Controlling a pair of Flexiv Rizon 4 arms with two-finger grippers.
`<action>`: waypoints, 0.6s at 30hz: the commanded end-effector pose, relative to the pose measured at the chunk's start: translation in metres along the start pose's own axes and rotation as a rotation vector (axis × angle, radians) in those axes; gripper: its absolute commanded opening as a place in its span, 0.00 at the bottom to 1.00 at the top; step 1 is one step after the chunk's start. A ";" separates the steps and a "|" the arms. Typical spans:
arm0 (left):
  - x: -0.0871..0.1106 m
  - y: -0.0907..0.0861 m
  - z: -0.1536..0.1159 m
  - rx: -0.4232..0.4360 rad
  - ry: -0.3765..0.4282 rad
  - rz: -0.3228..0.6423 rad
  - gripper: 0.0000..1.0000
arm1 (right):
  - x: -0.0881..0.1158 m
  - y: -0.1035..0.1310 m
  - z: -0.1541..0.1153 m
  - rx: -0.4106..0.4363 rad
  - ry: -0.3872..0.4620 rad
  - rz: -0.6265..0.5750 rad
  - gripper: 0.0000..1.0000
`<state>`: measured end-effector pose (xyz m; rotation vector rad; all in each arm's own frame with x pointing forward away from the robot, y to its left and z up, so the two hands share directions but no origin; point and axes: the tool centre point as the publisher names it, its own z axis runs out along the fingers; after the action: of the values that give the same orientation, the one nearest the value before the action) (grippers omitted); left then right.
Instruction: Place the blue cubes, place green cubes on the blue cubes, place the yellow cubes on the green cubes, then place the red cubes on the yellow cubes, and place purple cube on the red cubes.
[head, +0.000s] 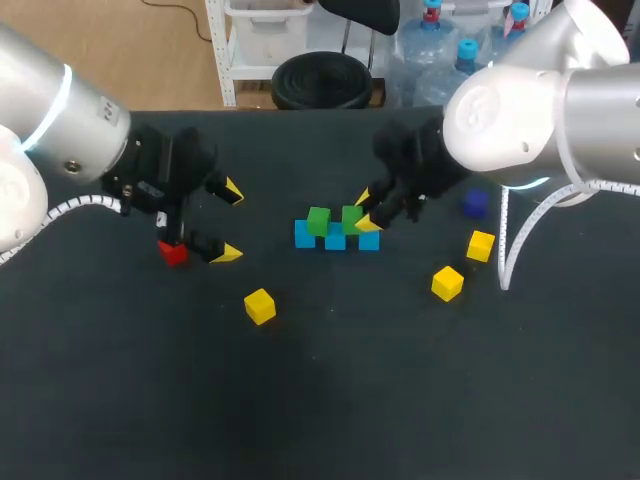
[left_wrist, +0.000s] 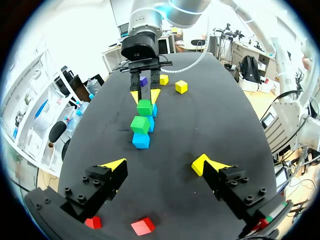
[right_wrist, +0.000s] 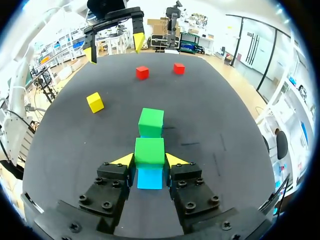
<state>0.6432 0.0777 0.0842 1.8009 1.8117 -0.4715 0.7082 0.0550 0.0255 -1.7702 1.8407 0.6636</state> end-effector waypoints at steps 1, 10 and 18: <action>0.001 0.000 0.000 -0.001 -0.005 0.003 1.00 | 0.000 -0.002 0.001 -0.002 -0.002 0.001 0.00; 0.001 0.000 0.000 -0.001 -0.005 0.003 1.00 | 0.001 -0.003 0.001 -0.003 -0.002 0.004 0.00; 0.001 0.000 0.000 -0.001 -0.005 0.003 1.00 | 0.001 -0.003 0.001 -0.002 -0.006 0.005 0.00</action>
<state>0.6432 0.0777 0.0843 1.8009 1.8117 -0.4715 0.7101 0.0546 0.0251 -1.7631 1.8440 0.6680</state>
